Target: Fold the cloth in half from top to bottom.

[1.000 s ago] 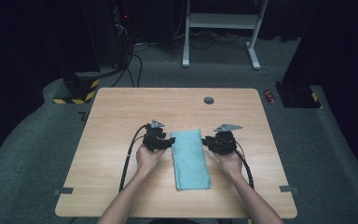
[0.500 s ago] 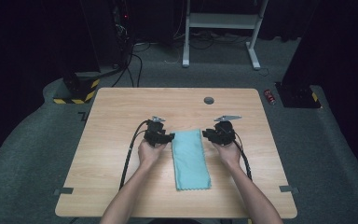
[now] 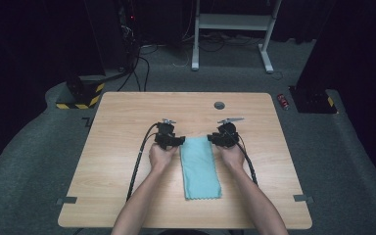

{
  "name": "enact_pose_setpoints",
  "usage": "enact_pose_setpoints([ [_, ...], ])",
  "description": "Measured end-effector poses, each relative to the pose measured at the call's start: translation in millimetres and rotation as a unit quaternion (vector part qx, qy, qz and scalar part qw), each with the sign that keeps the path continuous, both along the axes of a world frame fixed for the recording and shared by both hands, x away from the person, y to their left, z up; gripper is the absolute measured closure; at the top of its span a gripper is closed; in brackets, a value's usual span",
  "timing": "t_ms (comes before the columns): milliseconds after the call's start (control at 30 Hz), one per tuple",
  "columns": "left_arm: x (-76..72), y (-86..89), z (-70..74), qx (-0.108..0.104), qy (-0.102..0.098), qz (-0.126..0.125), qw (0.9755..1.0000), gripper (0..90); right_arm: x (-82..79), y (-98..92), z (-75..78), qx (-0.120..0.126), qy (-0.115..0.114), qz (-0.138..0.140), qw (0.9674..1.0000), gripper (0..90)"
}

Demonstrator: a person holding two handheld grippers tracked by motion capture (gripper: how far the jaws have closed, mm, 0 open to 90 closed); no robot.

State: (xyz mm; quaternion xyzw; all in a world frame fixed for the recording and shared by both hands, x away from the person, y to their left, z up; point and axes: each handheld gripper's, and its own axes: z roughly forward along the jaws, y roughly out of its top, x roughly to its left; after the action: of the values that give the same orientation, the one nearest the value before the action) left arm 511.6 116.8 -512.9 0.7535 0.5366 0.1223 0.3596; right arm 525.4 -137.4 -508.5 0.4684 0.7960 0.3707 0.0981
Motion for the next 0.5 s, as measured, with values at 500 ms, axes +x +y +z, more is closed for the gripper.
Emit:
enact_pose_setpoints([
  [500, -1.8, -4.5, -0.6, 0.013, -0.01, -0.017, 0.9997, 56.1, 9.8, 14.1, -4.2, -0.024, 0.007, 0.004, 0.9997, 67.8],
])
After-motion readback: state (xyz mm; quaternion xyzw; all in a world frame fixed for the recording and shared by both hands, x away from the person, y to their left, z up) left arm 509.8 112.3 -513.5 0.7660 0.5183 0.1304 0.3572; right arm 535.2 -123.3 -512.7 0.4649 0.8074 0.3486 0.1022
